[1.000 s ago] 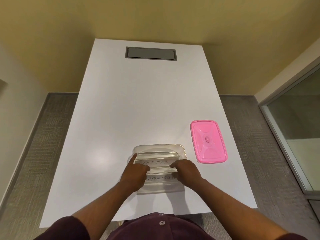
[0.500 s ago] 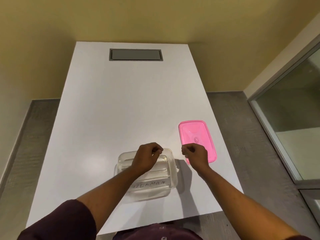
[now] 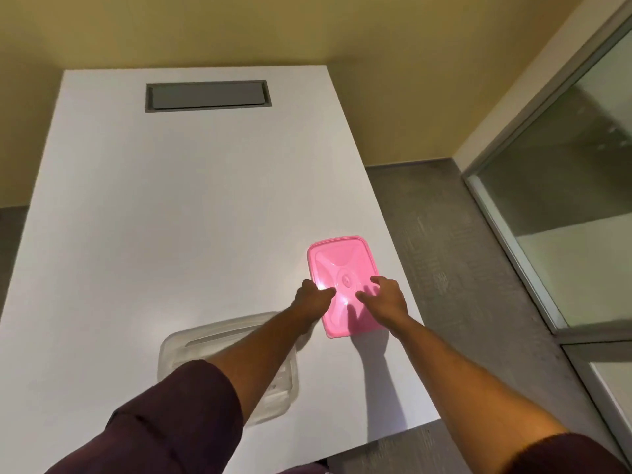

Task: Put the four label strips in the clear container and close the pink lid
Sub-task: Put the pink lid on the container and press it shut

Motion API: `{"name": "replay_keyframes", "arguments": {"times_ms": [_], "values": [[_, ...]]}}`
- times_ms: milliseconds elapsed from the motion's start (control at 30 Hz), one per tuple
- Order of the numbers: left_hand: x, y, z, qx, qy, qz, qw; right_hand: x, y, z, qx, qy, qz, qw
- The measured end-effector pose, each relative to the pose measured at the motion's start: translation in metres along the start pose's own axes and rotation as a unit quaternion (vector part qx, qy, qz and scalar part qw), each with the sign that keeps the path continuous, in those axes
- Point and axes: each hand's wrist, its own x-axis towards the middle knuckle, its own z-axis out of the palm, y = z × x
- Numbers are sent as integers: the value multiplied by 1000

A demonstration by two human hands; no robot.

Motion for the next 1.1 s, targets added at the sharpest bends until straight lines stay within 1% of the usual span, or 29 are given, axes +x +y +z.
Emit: {"name": "replay_keyframes", "arguments": {"times_ms": [100, 167, 233, 333, 433, 567, 667, 800, 967, 1033, 1100], "values": [[10, 1, 11, 3, 20, -21, 1000, 12, 16, -6, -16, -10, 21, 1000], [14, 4, 15, 28, 55, -26, 998, 17, 24, -10, -2, -9, 34, 999], [18, 7, 19, 23, 72, -32, 997, 19, 30, -13, 13, -5, 41, 999], [20, 9, 23, -19, 63, -44, 997, 20, 36, -16, 46, 3, 44, 998], [16, 8, 26, -35, 63, -44, 996, 19, 36, -19, 76, 13, 53, 996], [5, 14, 27, -15, 66, -31, 997, 16, 33, -26, 106, 47, 53, 992], [-2, 18, 25, -20, 60, -20, 998, 9, 29, -33, 170, 69, 54, 982], [-16, 23, 13, -20, 59, 9, 998, -3, 18, -42, 257, 63, 32, 964], [-37, 30, -24, -16, 59, 60, 996, -26, -6, -43, 338, 61, -12, 939], [-44, 31, -43, -38, 64, 80, 994, -41, -17, -41, 347, 76, -44, 934], [-51, 31, -65, -87, 74, 77, 990, -55, -27, -36, 331, 99, -65, 936]]}}
